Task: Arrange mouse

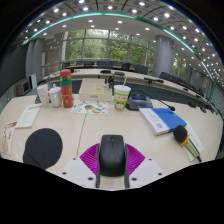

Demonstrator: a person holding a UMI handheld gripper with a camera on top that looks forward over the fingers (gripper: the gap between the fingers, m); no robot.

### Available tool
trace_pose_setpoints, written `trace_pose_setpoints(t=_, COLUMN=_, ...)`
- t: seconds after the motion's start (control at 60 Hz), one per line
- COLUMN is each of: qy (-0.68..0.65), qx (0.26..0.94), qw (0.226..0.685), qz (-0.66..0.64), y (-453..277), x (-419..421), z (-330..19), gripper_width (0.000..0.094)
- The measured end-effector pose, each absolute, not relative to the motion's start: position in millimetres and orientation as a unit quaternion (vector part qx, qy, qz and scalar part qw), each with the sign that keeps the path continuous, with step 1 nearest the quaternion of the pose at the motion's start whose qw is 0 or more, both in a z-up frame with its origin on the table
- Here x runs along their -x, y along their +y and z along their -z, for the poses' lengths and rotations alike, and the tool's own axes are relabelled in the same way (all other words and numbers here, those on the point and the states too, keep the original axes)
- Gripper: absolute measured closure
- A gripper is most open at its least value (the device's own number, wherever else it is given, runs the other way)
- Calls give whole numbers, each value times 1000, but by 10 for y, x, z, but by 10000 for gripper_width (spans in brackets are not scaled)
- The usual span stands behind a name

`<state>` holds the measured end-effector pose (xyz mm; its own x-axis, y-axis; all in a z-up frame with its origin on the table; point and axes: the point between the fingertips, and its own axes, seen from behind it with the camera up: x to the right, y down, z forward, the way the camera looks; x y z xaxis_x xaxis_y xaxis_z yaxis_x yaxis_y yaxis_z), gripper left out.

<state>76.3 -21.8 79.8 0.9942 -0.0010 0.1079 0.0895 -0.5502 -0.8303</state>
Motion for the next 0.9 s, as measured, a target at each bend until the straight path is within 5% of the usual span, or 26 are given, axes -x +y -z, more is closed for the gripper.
trace_pose_setpoints(t=0.2, qy=-55, qx=860, qw=508, qz=14, y=-98, x=606, z=-1232, gripper_width=617)
trace_pose_setpoints(t=0.567, qy=-101, qx=889, qw=446, qz=-15, y=-31, x=2028, z=-146, gripper_width=610)
trace_pose_setpoints(t=0.75, qy=-81, qx=902, qw=423, qz=-11, y=-72, x=2067, z=66, gripper_width=450)
trace_pose_setpoints(t=0.85, qy=-68, qx=905, qw=420, qz=-13, y=-187, x=2034, z=-62, gripper_width=77)
trace_pose_setpoints(t=0.9, qy=-69, qx=903, qw=424, qz=-11, y=-290, x=2017, z=-203, gripper_width=97)
